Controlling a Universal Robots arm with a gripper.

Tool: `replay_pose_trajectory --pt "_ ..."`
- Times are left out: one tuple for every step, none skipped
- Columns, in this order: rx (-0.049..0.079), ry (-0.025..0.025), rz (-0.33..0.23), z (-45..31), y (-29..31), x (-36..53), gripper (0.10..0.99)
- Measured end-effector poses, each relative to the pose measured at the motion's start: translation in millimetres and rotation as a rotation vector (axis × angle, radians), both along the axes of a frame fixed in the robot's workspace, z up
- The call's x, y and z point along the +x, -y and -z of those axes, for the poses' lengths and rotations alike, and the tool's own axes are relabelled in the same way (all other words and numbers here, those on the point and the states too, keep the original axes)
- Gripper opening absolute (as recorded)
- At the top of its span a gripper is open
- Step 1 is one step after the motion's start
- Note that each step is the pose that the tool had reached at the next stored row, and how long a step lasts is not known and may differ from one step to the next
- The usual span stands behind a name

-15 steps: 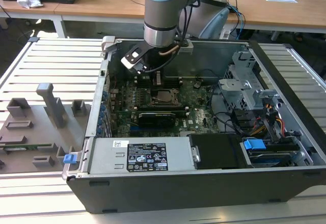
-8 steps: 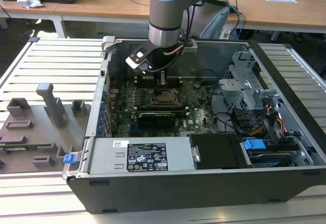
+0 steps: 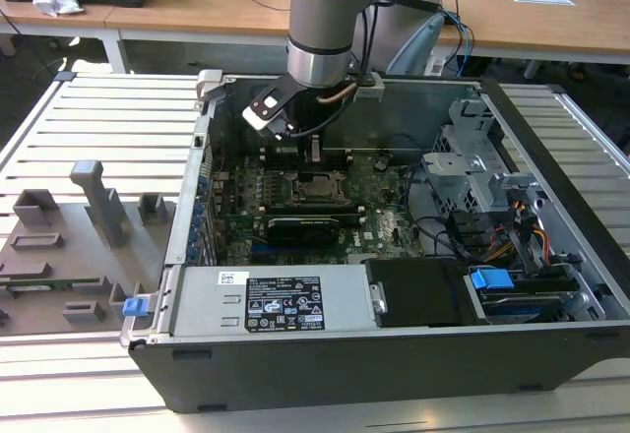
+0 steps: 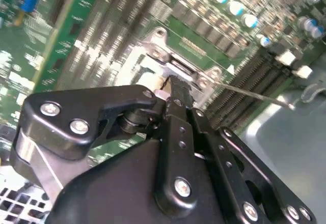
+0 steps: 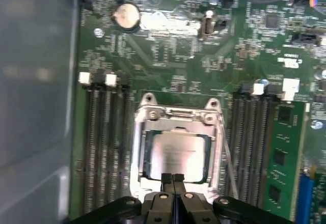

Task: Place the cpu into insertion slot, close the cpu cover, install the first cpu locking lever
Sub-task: 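Close the cpu cover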

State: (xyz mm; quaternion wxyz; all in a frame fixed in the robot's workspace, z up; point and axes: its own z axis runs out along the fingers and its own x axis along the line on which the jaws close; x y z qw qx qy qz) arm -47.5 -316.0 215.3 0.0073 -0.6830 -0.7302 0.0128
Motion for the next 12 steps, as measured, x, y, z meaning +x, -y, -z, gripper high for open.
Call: replay_pose_trajectory --pt "0.001 -0.0004 0.0 0.2 7.6 0.2 0.106" --pt "0.004 -0.0025 0.0 0.5 9.1 2.8 0.106" --pt "0.006 -0.0043 0.0 0.7 9.1 5.6 0.106" --pt "0.009 -0.0061 0.0 0.8 9.2 8.5 0.106" --pt "0.012 -0.0098 0.0 1.0 9.2 16.2 0.106" --pt "0.013 -0.0112 0.0 1.0 9.2 20.6 0.106" --pt "0.013 -0.0116 0.0 1.0 9.0 24.0 0.106" --pt "0.013 -0.0116 0.0 0.5 8.7 25.2 0.106" --pt "0.013 -0.0116 0.0 -3.2 8.5 25.4 0.106" --pt "0.013 -0.0116 0.0 -6.6 8.5 25.5 0.106" --pt "0.013 -0.0115 0.0 -10.4 8.4 25.5 0.106" --pt "0.013 -0.0116 0.0 -14.2 8.4 25.5 0.106"
